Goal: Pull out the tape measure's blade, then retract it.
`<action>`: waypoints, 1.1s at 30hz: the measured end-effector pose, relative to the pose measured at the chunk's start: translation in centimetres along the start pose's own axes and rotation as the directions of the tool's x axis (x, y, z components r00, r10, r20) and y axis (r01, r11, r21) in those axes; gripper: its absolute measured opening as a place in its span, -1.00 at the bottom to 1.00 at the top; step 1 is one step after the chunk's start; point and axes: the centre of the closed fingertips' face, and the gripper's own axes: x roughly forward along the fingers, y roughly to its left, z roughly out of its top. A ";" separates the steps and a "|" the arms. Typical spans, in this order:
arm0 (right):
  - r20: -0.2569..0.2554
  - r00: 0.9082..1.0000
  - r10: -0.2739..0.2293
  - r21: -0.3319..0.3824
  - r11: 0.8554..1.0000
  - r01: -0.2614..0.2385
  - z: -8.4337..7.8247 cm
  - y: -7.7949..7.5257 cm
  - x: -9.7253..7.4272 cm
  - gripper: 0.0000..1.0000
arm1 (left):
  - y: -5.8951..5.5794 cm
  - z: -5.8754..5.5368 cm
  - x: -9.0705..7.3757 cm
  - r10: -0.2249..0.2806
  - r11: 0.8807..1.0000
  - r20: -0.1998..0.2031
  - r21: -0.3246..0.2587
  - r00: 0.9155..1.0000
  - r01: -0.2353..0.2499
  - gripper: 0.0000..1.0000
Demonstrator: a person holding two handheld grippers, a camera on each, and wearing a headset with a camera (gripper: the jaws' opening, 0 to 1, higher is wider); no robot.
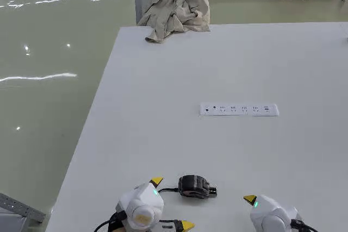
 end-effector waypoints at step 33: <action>-0.046 0.996 0.082 -0.153 0.984 -0.088 0.4 -2.0 3.1 0.20 | 0.4 0.0 3.7 -0.121 0.965 -0.090 0.224 0.989 0.139 0.42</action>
